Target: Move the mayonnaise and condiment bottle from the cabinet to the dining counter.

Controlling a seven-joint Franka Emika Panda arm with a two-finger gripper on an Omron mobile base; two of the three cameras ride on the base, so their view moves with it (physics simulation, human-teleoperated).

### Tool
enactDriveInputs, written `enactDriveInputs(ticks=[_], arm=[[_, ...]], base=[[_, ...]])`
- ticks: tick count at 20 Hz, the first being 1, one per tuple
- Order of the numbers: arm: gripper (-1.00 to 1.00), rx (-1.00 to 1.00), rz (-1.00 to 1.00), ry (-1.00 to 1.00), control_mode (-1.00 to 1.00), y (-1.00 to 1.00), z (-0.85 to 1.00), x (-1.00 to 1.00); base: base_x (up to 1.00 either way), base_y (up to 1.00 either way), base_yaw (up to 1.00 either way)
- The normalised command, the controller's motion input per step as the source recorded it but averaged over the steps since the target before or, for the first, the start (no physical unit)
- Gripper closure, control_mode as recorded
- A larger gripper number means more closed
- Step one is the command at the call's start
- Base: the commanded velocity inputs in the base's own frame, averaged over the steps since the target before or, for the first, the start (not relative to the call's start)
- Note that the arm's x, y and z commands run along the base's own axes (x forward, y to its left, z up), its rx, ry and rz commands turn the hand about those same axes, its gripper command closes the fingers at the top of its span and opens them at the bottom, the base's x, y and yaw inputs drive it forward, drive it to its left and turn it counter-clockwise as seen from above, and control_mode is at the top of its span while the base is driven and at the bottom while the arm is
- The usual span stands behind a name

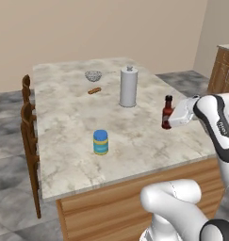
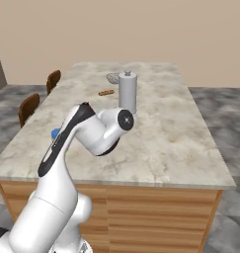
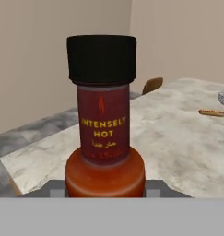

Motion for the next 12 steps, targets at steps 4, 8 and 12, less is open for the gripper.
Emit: enactDriveInputs(ticks=[4,8,12], arm=[[1.00,-0.07,0.00,0.03,-1.00,0.00,-0.38,0.00],[1.00,-0.09,0.00,0.04,-1.00,0.00,-0.32,0.00],[1.00,-0.07,0.00,0.05,-1.00,0.00,-0.33,0.00]], base=[[0.00,0.00,0.00],[0.00,0.00,0.00],[0.00,0.00,0.00]])
